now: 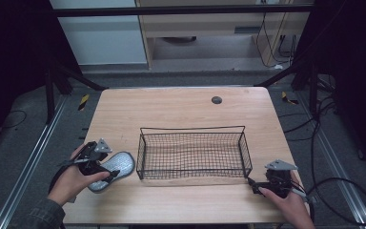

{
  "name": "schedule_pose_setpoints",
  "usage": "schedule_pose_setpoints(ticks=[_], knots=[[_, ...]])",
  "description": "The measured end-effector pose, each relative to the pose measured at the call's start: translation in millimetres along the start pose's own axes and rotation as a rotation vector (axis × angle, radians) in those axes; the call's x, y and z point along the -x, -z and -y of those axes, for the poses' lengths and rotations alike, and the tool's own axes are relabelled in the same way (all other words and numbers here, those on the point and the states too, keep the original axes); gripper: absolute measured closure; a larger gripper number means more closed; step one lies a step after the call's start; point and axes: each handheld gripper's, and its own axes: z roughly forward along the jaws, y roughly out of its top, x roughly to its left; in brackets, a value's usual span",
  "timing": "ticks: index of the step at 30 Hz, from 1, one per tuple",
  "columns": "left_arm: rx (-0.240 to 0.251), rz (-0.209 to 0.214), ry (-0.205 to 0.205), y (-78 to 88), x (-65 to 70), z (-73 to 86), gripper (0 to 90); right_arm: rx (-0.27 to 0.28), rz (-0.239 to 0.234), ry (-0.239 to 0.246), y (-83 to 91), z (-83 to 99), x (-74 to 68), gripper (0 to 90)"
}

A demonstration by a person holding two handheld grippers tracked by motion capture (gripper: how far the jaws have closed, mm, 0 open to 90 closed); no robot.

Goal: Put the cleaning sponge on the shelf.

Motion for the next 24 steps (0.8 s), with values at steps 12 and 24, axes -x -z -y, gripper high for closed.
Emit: schedule_pose_setpoints(ticks=[12,24], knots=[[-0.146,0.032,-0.046,-17.2,-0.5,-3.1,4.0,0.004,0.002,0.011,-0.1,0.6,0.0,0.5],[-0.169,0.082,-0.050,-32.5,-5.9,-1.4,3.9,0.002,-0.008,0.011,0.9,1.3,-0.6,0.4]])
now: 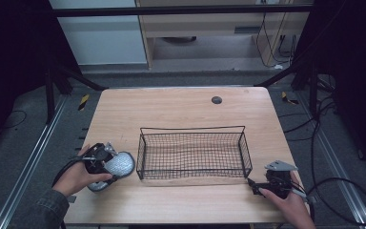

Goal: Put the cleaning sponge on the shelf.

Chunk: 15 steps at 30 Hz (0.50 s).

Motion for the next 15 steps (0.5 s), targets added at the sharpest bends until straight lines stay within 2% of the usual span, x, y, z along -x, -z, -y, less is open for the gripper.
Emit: schedule_pose_setpoints(ticks=[4,8,14,15], knots=[[-0.017,-0.004,-0.014,-4.4,-0.2,-1.6,4.1,0.000,0.000,0.000,0.0,0.0,-0.1,0.5],[-0.019,-0.007,0.002,-8.6,-4.4,-1.0,3.9,0.000,-0.001,-0.002,0.2,0.0,-0.3,0.5],[-0.023,0.018,0.019,-14.2,-11.0,2.5,3.8,-0.001,-0.003,-0.001,0.3,0.1,-0.1,0.5],[-0.024,0.019,0.022,-15.3,-12.1,2.7,3.8,-0.005,-0.009,-0.013,0.9,-0.2,-0.8,0.5]])
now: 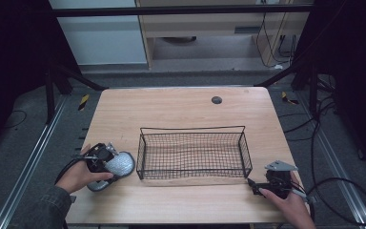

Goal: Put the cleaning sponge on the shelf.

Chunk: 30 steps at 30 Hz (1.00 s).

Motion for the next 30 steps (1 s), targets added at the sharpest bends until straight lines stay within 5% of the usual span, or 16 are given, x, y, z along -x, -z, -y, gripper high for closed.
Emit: schedule_pose_setpoints(ticks=[12,17,30], knots=[[-0.011,0.054,0.027,-14.8,-4.5,3.0,0.0,0.004,0.001,0.021,-0.1,0.9,0.8,0.5],[0.015,0.046,0.021,-7.5,-3.0,3.7,3.6,0.003,0.000,0.018,0.0,0.8,0.6,0.5],[0.220,-0.047,-0.023,41.6,14.1,6.0,3.9,0.003,0.002,0.018,0.0,0.9,0.6,0.5]])
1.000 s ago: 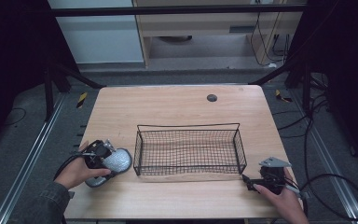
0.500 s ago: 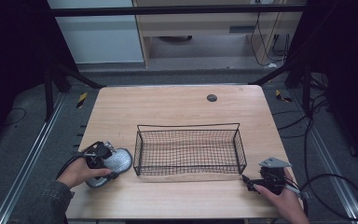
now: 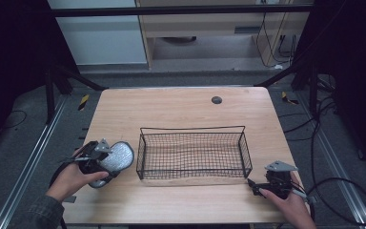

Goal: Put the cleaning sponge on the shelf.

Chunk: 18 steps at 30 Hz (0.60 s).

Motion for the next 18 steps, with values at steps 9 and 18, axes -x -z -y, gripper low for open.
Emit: schedule_pose_setpoints(ticks=[9,18], knots=[[0.046,-0.036,-0.052,20.1,9.2,-11.2,4.1,0.001,-0.001,0.001,-0.1,0.0,0.0,0.5],[0.065,-0.058,-0.108,34.6,13.9,-34.9,4.3,0.001,0.000,0.003,0.1,0.1,0.0,0.5]])
